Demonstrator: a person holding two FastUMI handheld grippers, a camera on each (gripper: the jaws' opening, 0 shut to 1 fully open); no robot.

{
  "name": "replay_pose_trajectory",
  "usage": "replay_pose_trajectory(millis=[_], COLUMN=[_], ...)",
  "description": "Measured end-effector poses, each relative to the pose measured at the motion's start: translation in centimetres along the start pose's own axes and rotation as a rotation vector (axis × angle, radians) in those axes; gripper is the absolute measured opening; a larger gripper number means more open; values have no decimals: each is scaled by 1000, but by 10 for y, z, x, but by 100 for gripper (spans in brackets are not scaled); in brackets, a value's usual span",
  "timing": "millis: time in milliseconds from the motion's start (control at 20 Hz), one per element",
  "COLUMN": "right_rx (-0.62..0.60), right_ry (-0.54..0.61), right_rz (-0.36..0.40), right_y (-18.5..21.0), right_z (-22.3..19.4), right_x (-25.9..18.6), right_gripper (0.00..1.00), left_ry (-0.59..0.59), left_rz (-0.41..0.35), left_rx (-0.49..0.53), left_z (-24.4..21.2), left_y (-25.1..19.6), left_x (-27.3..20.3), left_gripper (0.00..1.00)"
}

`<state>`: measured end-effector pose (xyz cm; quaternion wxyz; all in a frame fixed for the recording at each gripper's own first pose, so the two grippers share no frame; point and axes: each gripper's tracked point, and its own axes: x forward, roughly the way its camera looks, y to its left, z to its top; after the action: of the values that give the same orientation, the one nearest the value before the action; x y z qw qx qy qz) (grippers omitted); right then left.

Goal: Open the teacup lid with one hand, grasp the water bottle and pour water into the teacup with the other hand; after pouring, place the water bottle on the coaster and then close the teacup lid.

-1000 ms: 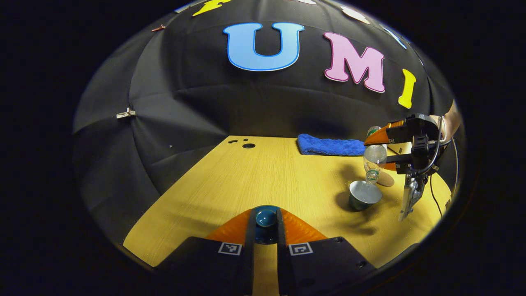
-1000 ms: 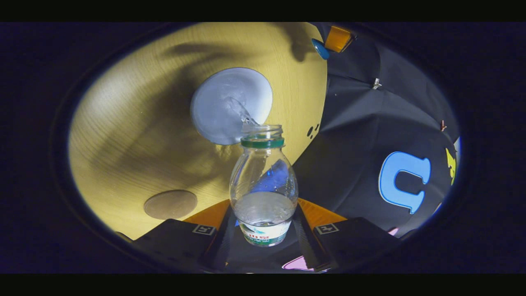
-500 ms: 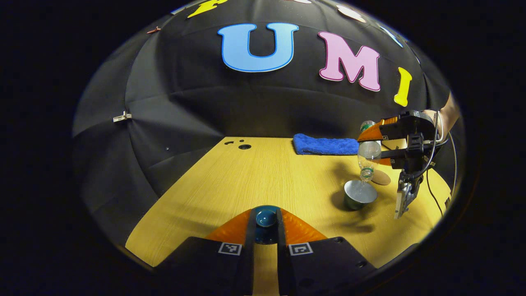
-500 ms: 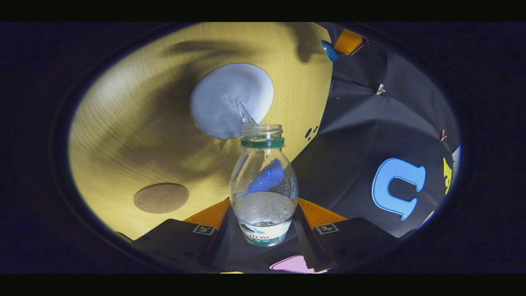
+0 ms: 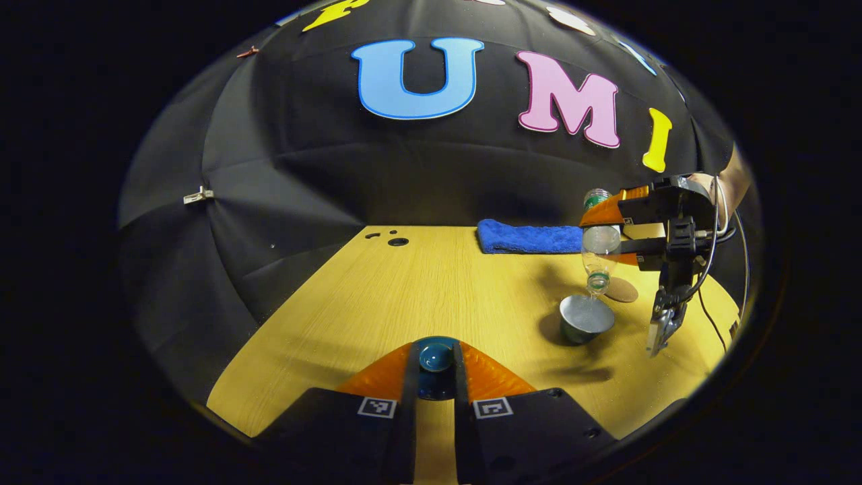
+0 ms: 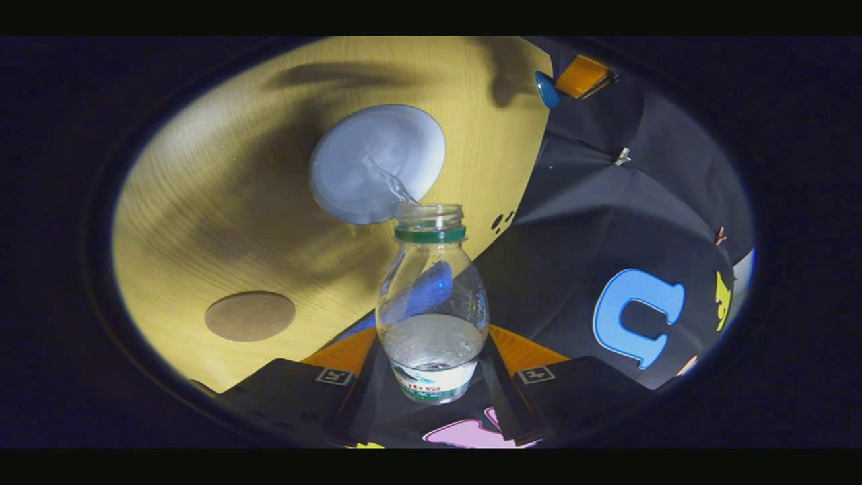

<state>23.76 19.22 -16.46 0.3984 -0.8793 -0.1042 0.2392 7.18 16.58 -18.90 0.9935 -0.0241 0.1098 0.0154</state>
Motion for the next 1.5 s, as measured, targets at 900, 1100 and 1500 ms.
replay_pose_trajectory(millis=[900,1100,1500], right_rx=[180,385,1159], right_ry=[49,85,209], right_rz=[14,49,147], right_y=[-8,-6,18], right_z=[-13,-18,-38], right_x=[-3,-8,-31], right_gripper=[73,72,73], left_ry=[-5,-12,-24], left_rz=[15,15,17], left_rx=[-52,-60,-81], left_z=[10,19,41], left_y=[-8,-14,-35], left_x=[-16,-21,-26], left_gripper=[24,24,27])
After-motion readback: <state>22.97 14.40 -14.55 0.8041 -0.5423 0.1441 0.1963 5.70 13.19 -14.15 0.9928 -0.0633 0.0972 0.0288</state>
